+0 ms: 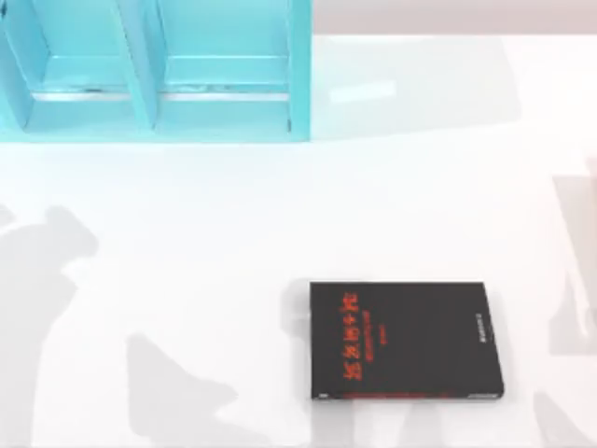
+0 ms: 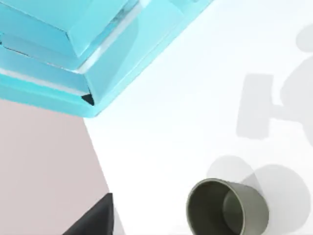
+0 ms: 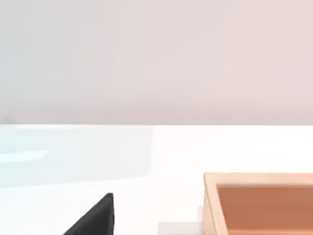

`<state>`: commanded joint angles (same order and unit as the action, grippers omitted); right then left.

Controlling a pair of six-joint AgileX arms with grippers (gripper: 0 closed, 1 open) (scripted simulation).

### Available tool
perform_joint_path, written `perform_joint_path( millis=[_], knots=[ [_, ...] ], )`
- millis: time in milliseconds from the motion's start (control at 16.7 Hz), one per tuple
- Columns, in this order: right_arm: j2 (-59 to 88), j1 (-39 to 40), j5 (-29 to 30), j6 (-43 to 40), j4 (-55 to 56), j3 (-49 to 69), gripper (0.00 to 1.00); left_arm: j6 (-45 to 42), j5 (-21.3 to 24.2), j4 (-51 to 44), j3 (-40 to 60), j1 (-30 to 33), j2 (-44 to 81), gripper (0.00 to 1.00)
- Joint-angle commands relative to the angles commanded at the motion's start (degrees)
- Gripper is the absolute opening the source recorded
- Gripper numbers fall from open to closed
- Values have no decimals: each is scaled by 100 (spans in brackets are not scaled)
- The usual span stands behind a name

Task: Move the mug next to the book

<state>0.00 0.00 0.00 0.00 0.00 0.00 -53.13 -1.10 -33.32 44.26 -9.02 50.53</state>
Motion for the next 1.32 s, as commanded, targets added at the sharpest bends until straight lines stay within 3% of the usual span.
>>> perform_joint_path(
  millis=[420,720,900,1320],
  knots=[
    [0,0,0,0,0,0,100,-3727,42,-2316,2740,-850,3369,100],
    [0,0,0,0,0,0,100,-5654,93,-3508,4019,-1349,5016,100],
    [0,0,0,0,0,0,100,-6194,113,-3861,4372,-1506,5488,100],
    [0,0,0,0,0,0,100,-6243,113,-3870,4377,-1498,5530,100]
  ],
)
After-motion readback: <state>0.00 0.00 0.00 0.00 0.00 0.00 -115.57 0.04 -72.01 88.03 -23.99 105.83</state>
